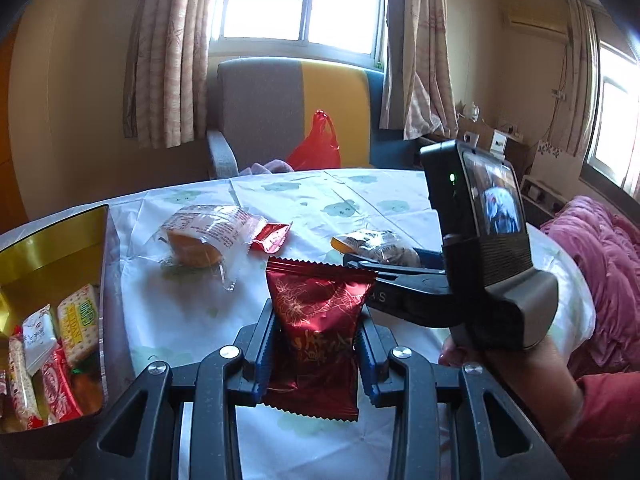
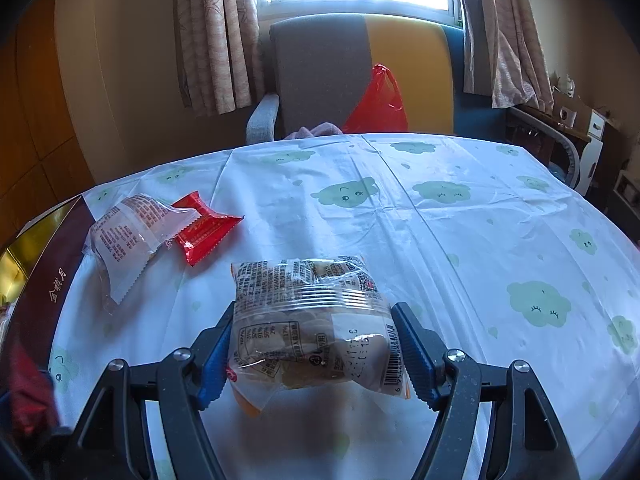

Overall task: Organize snacks
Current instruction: 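Carry the red candy pack into the tin while the right gripper holds the nut bag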

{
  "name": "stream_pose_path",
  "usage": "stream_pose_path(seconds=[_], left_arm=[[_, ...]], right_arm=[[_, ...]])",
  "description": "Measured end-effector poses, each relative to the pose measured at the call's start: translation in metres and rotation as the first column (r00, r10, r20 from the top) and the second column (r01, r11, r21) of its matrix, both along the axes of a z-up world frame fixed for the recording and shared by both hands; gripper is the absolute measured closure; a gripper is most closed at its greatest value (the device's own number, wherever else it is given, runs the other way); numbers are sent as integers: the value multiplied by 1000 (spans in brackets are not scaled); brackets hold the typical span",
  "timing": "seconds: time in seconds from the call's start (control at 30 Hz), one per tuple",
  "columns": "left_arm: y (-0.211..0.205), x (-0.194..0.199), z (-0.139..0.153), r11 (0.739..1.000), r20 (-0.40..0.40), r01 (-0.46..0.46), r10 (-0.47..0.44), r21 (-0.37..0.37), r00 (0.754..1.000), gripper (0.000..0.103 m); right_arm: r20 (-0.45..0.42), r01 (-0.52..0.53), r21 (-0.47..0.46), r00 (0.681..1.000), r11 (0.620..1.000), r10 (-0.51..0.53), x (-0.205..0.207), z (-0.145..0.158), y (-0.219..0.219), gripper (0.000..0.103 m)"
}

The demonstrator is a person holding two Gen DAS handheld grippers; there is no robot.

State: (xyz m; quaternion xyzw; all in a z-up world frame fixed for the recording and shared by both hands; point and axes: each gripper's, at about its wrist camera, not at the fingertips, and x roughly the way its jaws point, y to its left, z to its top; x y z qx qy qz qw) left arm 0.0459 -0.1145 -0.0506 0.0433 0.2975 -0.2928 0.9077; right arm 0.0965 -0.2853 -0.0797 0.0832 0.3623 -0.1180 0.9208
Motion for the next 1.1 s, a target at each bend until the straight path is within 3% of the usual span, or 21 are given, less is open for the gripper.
stream_pose_path(seconds=[0.27, 0.5, 0.87, 1.1], left_arm=[[47, 10, 10, 994, -40, -102, 100, -43, 994, 67], [99, 21, 23, 973, -67, -223, 219, -63, 973, 67], [188, 60, 31, 902, -137, -427, 416, -60, 899, 67], [228, 87, 20, 866, -219, -499, 484, -15, 847, 67]], right_arm=[[-10, 4, -4, 1000, 1000, -4, 2, -2, 0, 29], [-5, 10, -7, 1000, 1000, -10, 2, -2, 0, 29], [4, 11, -15, 1000, 1000, -11, -1, -1, 2, 29], [105, -27, -48, 994, 999, 32, -18, 15, 12, 29]])
